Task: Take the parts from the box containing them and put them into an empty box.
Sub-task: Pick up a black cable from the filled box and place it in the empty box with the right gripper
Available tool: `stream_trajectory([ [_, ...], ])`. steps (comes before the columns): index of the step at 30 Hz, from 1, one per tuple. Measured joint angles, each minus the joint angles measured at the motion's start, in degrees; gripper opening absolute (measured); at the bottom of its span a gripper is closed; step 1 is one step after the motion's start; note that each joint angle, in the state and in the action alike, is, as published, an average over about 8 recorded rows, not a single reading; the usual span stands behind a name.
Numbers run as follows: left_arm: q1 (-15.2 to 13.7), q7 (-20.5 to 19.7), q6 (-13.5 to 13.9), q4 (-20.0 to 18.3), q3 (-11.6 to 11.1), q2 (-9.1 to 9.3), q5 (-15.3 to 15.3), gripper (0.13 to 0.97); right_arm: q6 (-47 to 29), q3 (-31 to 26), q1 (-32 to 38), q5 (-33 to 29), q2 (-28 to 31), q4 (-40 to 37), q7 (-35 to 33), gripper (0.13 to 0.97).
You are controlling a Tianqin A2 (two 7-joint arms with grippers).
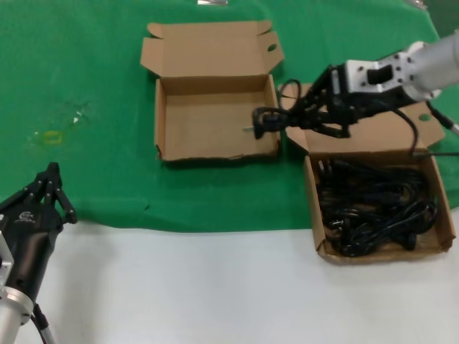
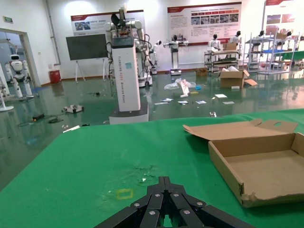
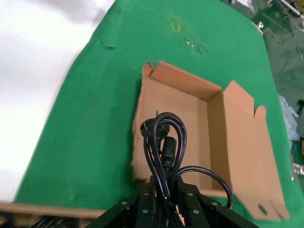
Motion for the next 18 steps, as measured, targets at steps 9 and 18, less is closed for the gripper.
stream_trajectory([
  [9,0.0,0.0,0.0,0.0,0.0,0.00,0.0,0.144,4.8,-0.2,5.5,0.8,-9.1,-15.3,-7.8,0.219],
  [18,0.0,0.0,0.0,0.0,0.0,0.00,0.0,0.144,11.4,1.8,11.9,3.0,-18.8,-34.4,-18.6,0.219],
])
